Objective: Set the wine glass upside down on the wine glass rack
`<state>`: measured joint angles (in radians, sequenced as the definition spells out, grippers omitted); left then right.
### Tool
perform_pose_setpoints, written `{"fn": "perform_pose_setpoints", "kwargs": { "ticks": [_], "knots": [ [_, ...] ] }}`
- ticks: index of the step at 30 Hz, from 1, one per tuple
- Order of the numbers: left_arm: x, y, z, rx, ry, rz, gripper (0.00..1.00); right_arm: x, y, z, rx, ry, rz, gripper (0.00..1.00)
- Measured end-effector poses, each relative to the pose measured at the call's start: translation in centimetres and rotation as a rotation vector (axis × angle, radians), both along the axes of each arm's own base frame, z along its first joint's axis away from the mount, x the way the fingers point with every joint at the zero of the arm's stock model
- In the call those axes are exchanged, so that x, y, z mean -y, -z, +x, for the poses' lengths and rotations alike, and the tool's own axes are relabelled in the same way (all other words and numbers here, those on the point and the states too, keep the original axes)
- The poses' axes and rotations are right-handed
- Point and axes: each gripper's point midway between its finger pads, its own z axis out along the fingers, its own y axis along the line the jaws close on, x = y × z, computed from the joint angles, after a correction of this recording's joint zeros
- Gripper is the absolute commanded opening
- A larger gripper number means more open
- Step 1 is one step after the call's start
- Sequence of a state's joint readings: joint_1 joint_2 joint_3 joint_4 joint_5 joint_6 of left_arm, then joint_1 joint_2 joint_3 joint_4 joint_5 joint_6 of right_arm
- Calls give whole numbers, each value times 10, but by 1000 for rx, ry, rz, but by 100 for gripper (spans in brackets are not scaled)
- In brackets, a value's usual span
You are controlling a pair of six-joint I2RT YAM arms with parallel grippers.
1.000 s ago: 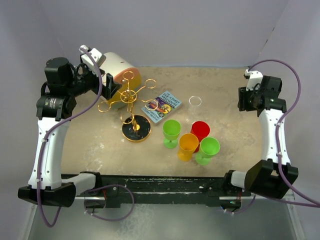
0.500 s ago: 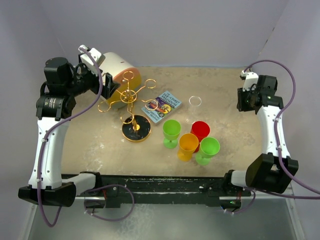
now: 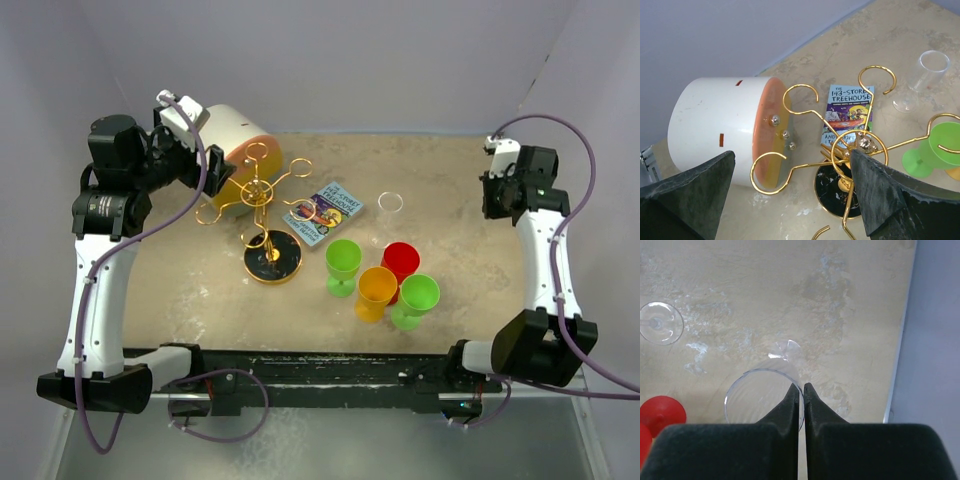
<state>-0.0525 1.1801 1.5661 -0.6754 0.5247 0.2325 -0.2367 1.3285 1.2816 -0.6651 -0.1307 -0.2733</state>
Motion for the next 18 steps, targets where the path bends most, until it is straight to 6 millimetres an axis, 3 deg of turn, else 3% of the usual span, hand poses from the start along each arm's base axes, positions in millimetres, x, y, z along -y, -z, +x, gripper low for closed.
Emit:
{"fn": "perform_pose_setpoints", "kwargs": {
  "ticks": [5, 11, 14, 18],
  "knots": [
    [-6, 1, 3, 3, -37, 14, 99, 8, -35, 7, 62, 23, -44, 0],
    [-14, 1, 7, 4, -89, 20, 99, 1, -126, 28, 291, -31, -66, 0],
    [-14, -1, 8, -3, -100, -2, 99, -23, -166, 34, 415, -102, -49, 0],
    [-12, -12, 14, 1, -109, -40, 99, -82, -200, 38, 530, -265, 29, 0]
  ]
}}
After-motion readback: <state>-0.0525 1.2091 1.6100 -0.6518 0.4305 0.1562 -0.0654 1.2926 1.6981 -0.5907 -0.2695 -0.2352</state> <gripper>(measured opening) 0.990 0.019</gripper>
